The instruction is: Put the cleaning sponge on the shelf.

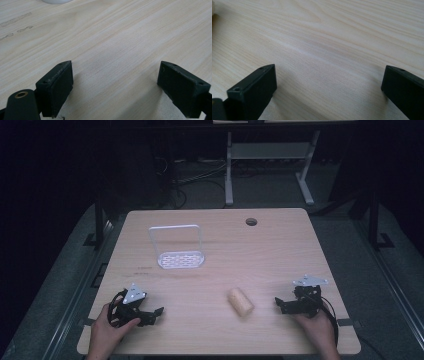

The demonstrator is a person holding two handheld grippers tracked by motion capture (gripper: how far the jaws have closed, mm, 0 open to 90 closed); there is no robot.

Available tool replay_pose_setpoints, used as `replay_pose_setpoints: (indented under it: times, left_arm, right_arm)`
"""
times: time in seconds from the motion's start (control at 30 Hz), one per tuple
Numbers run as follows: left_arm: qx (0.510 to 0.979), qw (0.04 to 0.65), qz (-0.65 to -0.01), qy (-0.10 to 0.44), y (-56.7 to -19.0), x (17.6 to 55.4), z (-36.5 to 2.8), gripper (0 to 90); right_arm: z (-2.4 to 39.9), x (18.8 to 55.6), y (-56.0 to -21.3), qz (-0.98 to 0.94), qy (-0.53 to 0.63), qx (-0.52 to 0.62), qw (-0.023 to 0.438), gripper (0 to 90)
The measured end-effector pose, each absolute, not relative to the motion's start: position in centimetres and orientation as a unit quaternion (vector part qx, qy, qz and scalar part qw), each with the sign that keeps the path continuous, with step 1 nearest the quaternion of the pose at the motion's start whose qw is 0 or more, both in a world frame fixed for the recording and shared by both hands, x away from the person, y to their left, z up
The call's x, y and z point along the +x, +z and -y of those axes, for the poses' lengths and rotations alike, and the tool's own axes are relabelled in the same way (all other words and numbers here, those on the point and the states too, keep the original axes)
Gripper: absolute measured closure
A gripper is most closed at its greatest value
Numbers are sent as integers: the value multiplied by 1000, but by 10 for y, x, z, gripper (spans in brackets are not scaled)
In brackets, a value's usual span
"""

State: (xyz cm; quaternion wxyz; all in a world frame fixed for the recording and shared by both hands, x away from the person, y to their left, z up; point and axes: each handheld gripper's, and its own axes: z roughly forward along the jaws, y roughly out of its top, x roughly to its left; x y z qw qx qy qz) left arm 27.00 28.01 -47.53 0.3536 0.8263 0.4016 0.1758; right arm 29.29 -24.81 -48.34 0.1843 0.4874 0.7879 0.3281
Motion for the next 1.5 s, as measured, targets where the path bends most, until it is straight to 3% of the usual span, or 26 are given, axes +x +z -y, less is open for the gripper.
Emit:
replay_pose_setpoints:
  times: [0.73, 0.83, 1.5]
  left_arm:
    - [826, 353, -402, 176, -475, 269, -280, 131]
    - [826, 353, -402, 176, -475, 269, -280, 131]
    - [826, 353, -402, 176, -475, 269, -280, 131]
  right_arm:
    - [243, 298, -481, -793, 316, 489, 178, 0]
    - [241, 298, -478, -796, 320, 485, 168, 42]
    - [224, 295, -453, -803, 348, 458, 154, 57]
